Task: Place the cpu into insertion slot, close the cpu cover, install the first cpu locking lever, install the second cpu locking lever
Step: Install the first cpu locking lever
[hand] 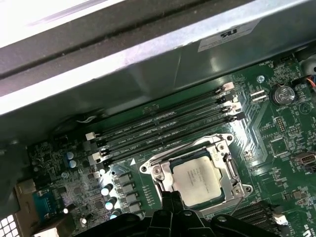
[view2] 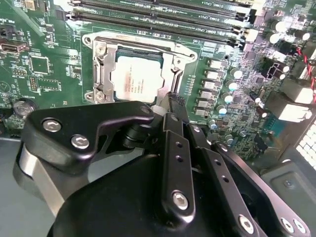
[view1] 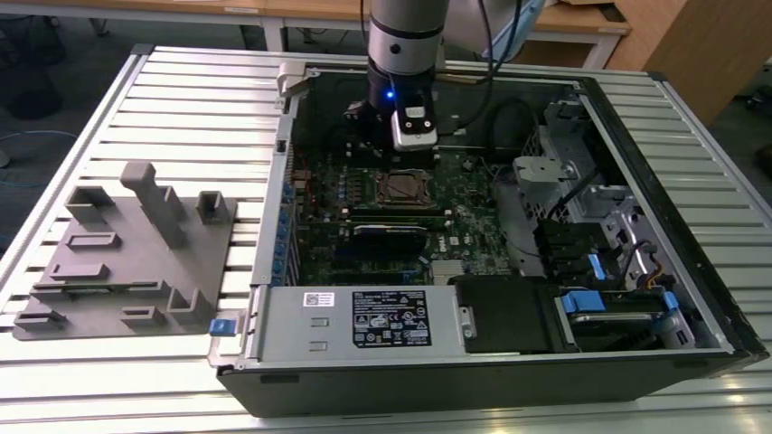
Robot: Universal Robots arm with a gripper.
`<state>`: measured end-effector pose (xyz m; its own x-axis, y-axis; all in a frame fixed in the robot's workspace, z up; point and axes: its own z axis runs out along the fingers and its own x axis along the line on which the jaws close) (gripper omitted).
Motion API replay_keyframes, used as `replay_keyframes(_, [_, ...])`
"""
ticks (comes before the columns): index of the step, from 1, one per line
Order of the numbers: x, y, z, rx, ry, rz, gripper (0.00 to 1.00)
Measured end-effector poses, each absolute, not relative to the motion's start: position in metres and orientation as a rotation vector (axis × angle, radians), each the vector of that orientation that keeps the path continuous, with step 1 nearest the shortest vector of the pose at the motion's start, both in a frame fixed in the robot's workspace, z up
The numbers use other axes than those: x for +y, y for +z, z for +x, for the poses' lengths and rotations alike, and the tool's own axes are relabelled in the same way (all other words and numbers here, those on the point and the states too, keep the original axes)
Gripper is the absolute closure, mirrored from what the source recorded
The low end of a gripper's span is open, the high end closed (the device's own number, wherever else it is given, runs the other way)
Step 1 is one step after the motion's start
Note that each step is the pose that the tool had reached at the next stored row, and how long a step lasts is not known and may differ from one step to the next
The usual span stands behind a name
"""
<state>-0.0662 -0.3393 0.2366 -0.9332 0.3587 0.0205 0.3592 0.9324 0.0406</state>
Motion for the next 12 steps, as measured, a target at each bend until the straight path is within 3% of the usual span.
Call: replay_keyframes(12, [-0.3393, 0.2364, -0.0592, -3.096, -0.068, -0.434, 0.9])
